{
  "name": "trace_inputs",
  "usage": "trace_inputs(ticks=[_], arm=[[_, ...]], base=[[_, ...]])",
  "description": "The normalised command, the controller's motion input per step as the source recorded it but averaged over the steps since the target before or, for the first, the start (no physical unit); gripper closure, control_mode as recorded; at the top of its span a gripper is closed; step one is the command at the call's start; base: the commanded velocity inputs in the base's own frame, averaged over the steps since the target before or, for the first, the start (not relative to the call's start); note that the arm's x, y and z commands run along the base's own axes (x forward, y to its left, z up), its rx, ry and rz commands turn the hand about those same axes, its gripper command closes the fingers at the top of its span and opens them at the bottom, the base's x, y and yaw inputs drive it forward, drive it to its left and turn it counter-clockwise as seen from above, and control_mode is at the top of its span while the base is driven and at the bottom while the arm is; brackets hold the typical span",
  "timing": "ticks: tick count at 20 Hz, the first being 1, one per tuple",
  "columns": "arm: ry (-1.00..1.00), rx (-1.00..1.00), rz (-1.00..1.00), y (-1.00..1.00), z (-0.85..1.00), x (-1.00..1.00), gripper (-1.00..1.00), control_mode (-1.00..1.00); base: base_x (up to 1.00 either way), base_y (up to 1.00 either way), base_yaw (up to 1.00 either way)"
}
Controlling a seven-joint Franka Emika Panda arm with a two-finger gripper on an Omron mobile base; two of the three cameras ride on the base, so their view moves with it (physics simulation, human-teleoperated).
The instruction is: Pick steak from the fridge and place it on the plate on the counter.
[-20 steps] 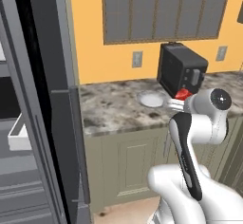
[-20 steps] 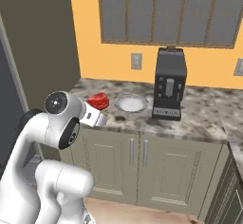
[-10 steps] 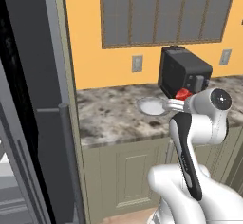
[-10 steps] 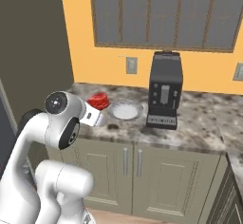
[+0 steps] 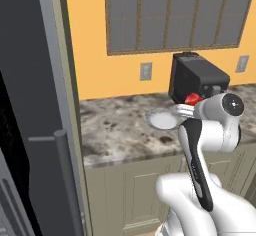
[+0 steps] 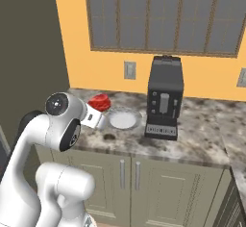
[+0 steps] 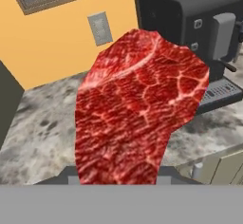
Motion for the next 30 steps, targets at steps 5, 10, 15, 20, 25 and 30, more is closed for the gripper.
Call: trace_inputs(ticks=[5, 10, 15, 20, 25, 30], arm=[[0.0, 0.0, 0.0, 0.0, 0.0, 0.0, 1.0, 1.0], [0.0, 0.0, 0.0, 0.0, 0.0, 0.0, 1.0, 1.0], [0.0, 0.0, 0.0, 0.0, 0.0, 0.0, 1.0, 1.0], [-0.06, 0.0, 0.0, 0.0, -0.07, 0.01, 1.0, -1.0], [-0.05, -0.02, 0.0, 0.0, -0.35, 0.0, 1.0, -1.0], [0.0, -0.06, -0.01, 0.0, -0.46, 0.05, 1.0, -1.0]], base=[[0.47, -0.04, 0.0], [0.44, -0.04, 0.0], [0.35, -0.04, 0.0], [0.09, -0.01, 0.0], [0.0, 0.0, 0.0], [0.0, 0.0, 0.0]])
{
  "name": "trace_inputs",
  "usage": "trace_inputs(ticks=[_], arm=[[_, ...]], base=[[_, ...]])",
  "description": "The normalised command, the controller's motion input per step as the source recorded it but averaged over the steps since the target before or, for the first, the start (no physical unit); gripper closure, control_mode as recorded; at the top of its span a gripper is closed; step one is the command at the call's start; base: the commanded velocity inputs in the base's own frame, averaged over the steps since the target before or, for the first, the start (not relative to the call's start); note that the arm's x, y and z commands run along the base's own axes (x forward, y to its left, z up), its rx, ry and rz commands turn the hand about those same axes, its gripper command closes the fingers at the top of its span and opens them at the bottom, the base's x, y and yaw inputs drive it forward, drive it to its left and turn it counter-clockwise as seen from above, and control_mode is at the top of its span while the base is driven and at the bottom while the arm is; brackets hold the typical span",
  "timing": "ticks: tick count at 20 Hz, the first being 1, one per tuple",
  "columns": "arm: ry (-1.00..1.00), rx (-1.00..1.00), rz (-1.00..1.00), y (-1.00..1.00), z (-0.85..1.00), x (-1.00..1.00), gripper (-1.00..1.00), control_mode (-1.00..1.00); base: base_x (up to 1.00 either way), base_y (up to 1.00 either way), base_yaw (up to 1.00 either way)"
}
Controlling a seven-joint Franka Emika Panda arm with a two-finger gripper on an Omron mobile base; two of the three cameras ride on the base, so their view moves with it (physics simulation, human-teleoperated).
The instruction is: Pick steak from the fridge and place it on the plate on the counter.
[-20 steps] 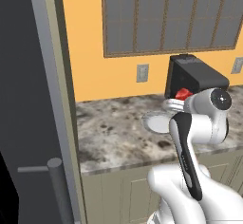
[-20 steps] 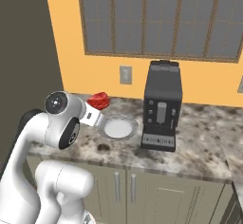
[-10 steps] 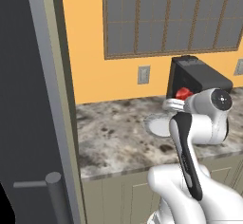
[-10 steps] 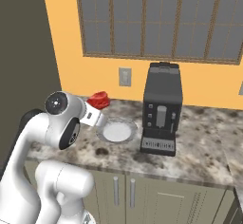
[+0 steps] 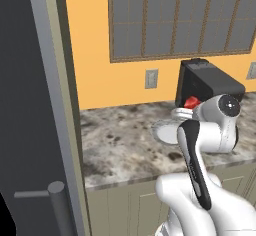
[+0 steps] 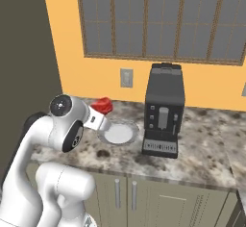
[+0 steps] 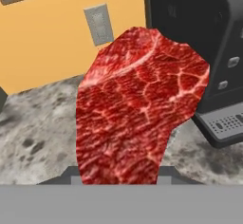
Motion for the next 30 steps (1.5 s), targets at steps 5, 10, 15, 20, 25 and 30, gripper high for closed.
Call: trace_inputs(ticks=[5, 10, 15, 20, 25, 30], arm=[[0.01, -0.07, -0.06, 0.03, -0.47, 0.23, 1.0, -1.0], [0.0, -0.04, -0.02, 0.0, -0.55, 0.38, 1.0, -1.0], [0.0, -0.01, 0.0, 0.0, -0.6, 0.47, 1.0, -1.0], [0.04, 0.0, 0.0, 0.0, -0.56, 0.49, 1.0, -1.0], [0.07, 0.0, 0.0, 0.0, -0.7, 0.41, 1.0, -1.0], [0.04, 0.0, 0.0, 0.0, -0.76, 0.33, 1.0, -1.0]], base=[[0.0, 0.0, 0.0], [0.0, 0.0, 0.0], [0.0, 0.0, 0.0], [0.0, 0.0, 0.0], [0.0, 0.0, 0.0], [0.0, 0.0, 0.0]])
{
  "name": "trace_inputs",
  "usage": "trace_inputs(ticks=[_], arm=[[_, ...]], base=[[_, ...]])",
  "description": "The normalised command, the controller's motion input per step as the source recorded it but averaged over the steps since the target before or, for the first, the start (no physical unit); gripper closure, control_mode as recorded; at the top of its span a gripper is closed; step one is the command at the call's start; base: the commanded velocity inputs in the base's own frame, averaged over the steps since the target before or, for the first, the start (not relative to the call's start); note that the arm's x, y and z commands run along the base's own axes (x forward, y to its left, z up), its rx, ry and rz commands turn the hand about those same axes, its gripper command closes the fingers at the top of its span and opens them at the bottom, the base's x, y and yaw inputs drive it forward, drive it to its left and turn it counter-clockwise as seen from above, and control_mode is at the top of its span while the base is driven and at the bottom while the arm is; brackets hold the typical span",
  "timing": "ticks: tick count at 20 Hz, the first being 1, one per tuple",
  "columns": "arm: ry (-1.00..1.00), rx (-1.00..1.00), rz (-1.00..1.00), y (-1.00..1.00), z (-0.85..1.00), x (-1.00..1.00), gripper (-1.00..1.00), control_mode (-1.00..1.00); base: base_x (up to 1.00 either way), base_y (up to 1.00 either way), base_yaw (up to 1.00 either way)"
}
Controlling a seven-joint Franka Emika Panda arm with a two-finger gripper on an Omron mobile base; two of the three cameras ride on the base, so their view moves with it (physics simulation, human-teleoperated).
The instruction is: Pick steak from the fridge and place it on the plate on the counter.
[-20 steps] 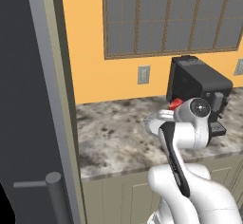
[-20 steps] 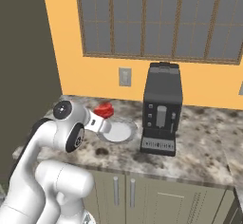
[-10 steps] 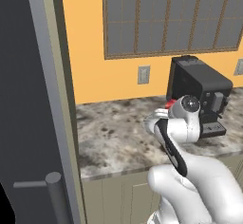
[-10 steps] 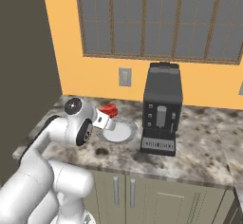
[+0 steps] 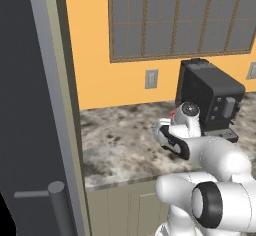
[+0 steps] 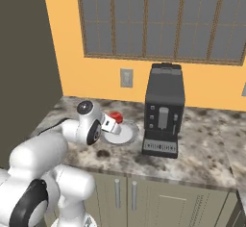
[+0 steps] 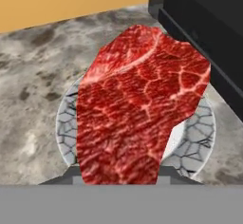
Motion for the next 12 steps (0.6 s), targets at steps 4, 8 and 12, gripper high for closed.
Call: trace_inputs(ticks=[4, 8, 12], arm=[[0.03, 0.0, 0.0, -0.03, -0.74, 0.33, 1.0, -1.0], [0.01, 0.0, 0.0, -0.07, -0.7, 0.3, 1.0, -1.0], [0.0, 0.0, 0.0, -0.12, -0.63, 0.27, 1.0, -1.0]], base=[[0.0, 0.0, 0.0], [0.0, 0.0, 0.0], [0.0, 0.0, 0.0]])
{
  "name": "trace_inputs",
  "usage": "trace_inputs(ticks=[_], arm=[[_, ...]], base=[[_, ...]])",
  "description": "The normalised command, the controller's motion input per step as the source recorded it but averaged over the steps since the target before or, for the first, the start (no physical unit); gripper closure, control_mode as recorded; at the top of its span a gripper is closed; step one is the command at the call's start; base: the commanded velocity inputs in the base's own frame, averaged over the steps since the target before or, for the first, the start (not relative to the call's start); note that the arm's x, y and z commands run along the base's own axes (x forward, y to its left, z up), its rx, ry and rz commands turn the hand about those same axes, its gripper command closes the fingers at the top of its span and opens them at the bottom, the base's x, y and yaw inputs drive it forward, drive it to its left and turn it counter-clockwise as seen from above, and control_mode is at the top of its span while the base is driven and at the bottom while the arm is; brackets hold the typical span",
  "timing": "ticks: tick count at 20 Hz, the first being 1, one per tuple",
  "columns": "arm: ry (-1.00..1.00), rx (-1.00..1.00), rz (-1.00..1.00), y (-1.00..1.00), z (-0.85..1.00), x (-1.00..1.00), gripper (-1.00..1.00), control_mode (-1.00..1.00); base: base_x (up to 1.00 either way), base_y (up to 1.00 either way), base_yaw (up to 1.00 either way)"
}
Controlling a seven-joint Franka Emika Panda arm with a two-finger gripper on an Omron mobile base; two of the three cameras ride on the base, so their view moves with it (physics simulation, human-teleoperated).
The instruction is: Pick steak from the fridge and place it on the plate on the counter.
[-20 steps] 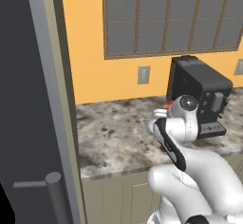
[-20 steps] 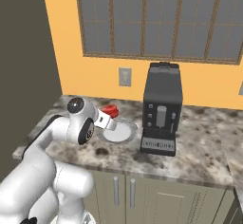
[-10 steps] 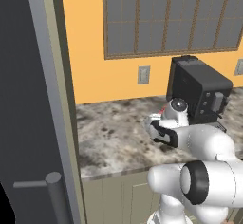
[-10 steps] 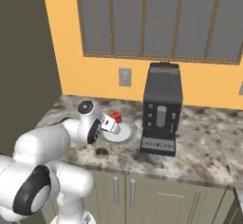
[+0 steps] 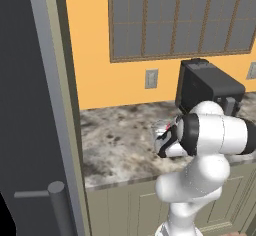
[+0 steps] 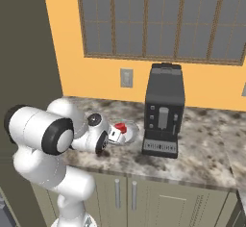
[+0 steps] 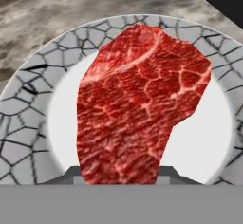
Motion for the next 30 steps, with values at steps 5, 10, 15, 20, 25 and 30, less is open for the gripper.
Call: trace_inputs(ticks=[5, 10, 15, 20, 25, 30], arm=[[0.0, 0.0, 0.0, -0.12, -0.5, 0.22, 1.0, -1.0], [0.0, 0.0, 0.0, -0.04, -0.22, 0.1, -1.0, -1.0], [-0.05, 0.12, 0.02, -0.29, 0.19, -0.02, -1.0, -1.0], [-0.05, 0.13, 0.16, -0.23, 0.59, -0.01, -1.0, -1.0], [-0.12, 0.05, 0.09, -0.16, 1.0, -0.35, -1.0, -1.0], [-0.01, -0.02, -0.12, 0.02, 1.0, -0.46, -1.0, -1.0]], base=[[0.0, 0.0, 0.0], [0.0, 0.0, 0.0], [0.0, 0.0, 0.0], [0.0, 0.0, 0.0], [0.0, 0.0, 0.0], [0.0, 0.0, 0.0]])
